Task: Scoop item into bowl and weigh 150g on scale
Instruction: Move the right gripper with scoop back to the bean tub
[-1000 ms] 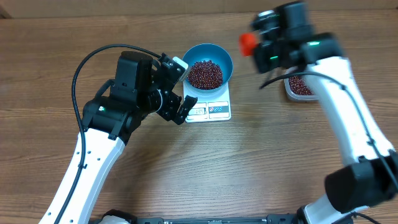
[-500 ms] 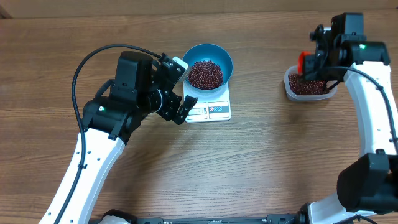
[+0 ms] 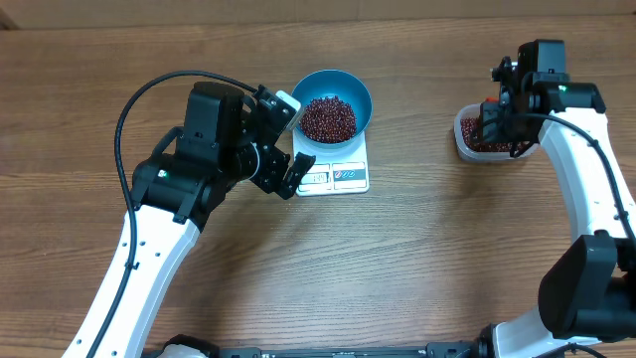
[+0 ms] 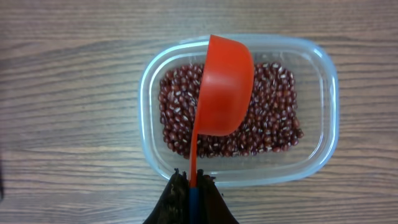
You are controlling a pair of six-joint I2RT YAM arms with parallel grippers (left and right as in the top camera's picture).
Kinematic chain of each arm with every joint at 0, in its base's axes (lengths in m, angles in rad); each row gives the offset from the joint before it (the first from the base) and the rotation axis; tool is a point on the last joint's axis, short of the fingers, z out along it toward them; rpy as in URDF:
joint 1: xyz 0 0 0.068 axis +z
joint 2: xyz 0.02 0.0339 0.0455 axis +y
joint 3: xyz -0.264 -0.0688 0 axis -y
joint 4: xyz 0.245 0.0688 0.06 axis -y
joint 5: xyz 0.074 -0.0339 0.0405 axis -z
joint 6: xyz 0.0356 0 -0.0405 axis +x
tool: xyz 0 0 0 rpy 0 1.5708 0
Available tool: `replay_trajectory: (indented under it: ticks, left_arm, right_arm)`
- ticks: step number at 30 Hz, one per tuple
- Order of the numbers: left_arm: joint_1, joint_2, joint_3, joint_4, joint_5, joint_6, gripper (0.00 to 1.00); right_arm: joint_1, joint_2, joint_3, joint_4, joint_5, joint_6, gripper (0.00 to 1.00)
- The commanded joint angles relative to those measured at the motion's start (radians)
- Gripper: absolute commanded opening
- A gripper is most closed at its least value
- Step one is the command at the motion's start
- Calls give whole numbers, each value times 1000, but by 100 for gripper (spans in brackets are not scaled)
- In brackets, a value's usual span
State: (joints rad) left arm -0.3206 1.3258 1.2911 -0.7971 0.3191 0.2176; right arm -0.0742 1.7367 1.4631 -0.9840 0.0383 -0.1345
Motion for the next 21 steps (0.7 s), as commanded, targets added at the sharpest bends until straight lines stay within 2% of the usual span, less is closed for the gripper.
replay_trajectory:
  ticks: [1, 13, 21]
  left_arm:
    - [0, -11, 13, 0, 14, 22, 99]
    - [0, -11, 13, 0, 14, 22, 99]
    - [0, -11, 13, 0, 14, 22, 100]
  right_arm:
    - [-1, -6, -22, 24, 50, 4, 4]
    - [-1, 40, -70, 48, 57, 3, 4]
    - [0, 60, -70, 47, -87, -13, 4]
